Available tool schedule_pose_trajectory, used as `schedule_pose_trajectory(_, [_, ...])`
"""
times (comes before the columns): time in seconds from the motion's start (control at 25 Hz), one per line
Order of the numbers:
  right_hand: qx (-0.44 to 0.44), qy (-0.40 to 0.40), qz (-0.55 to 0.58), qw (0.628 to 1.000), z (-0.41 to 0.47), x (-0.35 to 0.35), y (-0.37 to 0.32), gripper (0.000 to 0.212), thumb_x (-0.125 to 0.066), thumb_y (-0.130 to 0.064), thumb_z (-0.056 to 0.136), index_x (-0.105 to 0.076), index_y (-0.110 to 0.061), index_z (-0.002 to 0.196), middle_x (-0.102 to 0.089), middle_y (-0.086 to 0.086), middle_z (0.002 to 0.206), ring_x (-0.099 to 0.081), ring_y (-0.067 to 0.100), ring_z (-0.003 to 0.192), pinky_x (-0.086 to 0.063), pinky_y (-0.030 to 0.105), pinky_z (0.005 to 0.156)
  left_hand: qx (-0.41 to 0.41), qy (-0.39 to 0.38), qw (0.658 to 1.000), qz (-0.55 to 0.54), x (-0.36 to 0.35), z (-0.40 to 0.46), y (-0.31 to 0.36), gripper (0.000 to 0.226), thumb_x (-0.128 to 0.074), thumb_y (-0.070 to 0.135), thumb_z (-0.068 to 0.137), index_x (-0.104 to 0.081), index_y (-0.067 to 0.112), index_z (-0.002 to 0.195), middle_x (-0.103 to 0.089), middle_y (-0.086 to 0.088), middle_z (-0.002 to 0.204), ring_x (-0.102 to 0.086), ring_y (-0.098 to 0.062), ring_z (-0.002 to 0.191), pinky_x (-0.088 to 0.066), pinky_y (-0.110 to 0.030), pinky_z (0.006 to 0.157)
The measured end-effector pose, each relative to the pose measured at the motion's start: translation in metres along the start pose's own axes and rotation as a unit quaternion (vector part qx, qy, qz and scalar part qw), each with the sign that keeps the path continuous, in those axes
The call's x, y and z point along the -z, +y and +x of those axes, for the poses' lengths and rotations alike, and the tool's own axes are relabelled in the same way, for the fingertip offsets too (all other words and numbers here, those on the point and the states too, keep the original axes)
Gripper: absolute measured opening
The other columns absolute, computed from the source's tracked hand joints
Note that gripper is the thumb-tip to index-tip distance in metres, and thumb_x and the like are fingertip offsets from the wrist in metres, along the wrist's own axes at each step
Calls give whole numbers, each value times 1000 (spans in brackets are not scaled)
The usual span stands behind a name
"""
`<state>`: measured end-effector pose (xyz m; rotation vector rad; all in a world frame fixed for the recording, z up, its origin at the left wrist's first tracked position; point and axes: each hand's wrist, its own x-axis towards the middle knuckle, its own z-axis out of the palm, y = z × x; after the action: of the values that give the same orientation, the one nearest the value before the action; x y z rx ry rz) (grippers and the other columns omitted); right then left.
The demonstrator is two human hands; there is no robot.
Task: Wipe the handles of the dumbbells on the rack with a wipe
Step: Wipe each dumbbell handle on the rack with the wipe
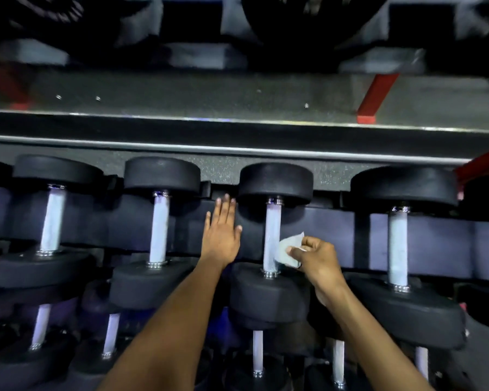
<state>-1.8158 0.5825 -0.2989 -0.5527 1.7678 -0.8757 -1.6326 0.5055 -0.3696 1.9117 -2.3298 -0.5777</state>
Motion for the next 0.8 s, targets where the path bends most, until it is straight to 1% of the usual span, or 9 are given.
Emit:
schedule_pose_trajectory(0.08, [-3, -52, 24, 998, -20, 5, -29, 27, -51, 11, 83, -65, -11, 79, -70, 13, 89, -65, 24, 81, -53, 40, 80, 70, -36, 987, -142, 30, -11, 15, 52, -42, 18, 101, -28, 6, 150, -22, -10, 159, -20, -22, 147, -16, -32, 118])
schedule_pose_trajectory(0.16, [-12, -99, 43, 994, -41, 5, -57, 36, -38, 19, 81, -64, -7, 80, -68, 13, 84, -65, 17, 71, -56, 25, 65, 113, -17, 959, -260, 59, -28, 30, 38, -48, 11, 98, -52, 8, 136, -55, -12, 138, -50, -26, 128, -36, -30, 109])
schedule_pose_trajectory(0.24, [9, -132, 12, 991, -69, 5, -86, 37, -35, 19, 79, -65, -2, 83, -69, 18, 89, -65, 18, 71, -55, 26, 67, 104, 37, 950, -293, 103, -58, 52, 29, -52, 10, 96, -65, 11, 122, -67, -8, 121, -61, -22, 113, -45, -30, 100])
schedule_pose_trajectory(0.32, [55, -157, -50, 985, -102, 5, -108, 33, -36, 16, 80, -66, 1, 87, -68, 23, 96, -63, 18, 75, -55, 32, 74, 81, 99, 939, -318, 146, -89, 77, 22, -55, 7, 94, -69, 9, 110, -71, -5, 110, -64, -18, 101, -48, -27, 92])
schedule_pose_trajectory(0.4, [105, -168, -97, 975, -135, 6, -126, 35, -38, 14, 81, -65, -7, 82, -69, 12, 83, -62, 12, 70, -51, 26, 65, 56, 160, 922, -347, 183, -116, 97, 16, -58, 4, 92, -70, 6, 103, -70, -8, 102, -63, -16, 92, -48, -26, 86])
schedule_pose_trajectory(0.52, [179, -147, -138, 963, -170, 5, -149, 30, -45, 7, 80, -64, -12, 92, -66, 4, 81, -60, 18, 78, -48, 31, 68, 47, 151, 899, -407, 219, -137, 113, 18, -61, 6, 92, -68, 4, 109, -66, -7, 103, -62, -18, 95, -48, -24, 86])
schedule_pose_trajectory(0.6, [223, -127, -168, 952, -188, 6, -162, 23, -50, 0, 81, -62, -14, 95, -66, 3, 81, -58, 17, 73, -44, 28, 64, 33, 146, 897, -416, 237, -149, 112, 18, -63, 8, 92, -69, 6, 109, -66, -1, 99, -63, -9, 91, -48, -17, 81])
schedule_pose_trajectory(0.68, [241, -115, -151, 952, -199, 4, -171, 15, -56, -3, 81, -62, -14, 89, -67, 3, 79, -58, 17, 70, -44, 27, 64, 7, 163, 894, -417, 252, -159, 106, 9, -64, 7, 91, -71, 8, 98, -66, 6, 87, -61, 6, 79, -45, -10, 73])
schedule_pose_trajectory(0.8, [215, -106, -67, 968, -208, -4, -183, 17, -58, 1, 82, -61, -14, 77, -67, 9, 77, -61, 21, 71, -51, 34, 66, 15, 194, 875, -444, 271, -170, 96, 15, -62, 4, 92, -66, 16, 84, -62, 11, 73, -56, 9, 61, -41, -9, 62])
